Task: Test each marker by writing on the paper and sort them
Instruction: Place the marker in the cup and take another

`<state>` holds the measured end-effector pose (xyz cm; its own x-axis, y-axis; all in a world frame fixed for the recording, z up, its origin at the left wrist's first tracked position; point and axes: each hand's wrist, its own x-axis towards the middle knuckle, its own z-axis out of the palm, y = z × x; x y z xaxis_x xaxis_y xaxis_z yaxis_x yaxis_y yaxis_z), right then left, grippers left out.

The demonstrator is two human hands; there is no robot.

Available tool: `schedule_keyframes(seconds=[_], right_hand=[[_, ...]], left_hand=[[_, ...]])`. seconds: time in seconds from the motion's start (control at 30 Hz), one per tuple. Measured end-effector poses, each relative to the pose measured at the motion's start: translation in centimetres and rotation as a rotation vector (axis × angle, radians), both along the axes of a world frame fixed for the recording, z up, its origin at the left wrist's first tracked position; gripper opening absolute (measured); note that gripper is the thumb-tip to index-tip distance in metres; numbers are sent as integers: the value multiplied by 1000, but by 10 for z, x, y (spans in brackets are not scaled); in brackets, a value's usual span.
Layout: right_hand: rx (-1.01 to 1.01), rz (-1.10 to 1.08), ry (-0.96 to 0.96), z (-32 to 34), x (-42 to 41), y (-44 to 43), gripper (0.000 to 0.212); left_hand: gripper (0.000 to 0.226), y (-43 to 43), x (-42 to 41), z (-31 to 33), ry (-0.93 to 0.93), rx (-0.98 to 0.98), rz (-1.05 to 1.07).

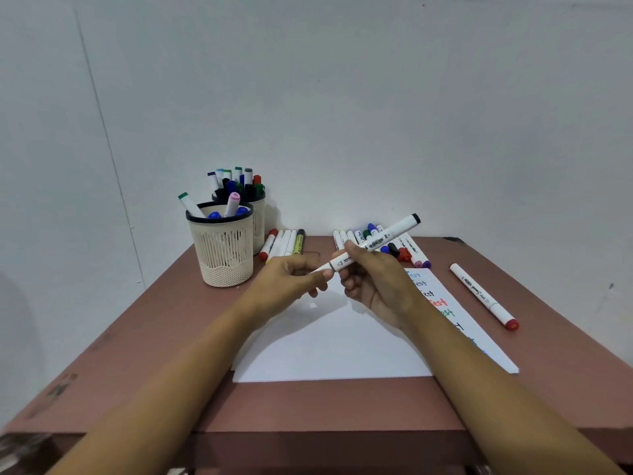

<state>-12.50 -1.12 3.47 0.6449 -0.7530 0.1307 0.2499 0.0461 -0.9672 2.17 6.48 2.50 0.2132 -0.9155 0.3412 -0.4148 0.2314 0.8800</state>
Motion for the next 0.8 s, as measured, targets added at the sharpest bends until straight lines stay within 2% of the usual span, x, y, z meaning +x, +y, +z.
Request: schedule_keyframes(seconds=[0.2,0.67,0.8], right_hand=[[-63,-53,-39,-8,3,0,23],[-39,38,-80,-15,4,-6,19],[-40,-6,-45,-12,6,-6,19]], left_hand=[[22,-1,-3,-4,23,-46,28],[23,-2,-6,-5,55,-49,4],[7,-3,-6,-2,167,-51,67]])
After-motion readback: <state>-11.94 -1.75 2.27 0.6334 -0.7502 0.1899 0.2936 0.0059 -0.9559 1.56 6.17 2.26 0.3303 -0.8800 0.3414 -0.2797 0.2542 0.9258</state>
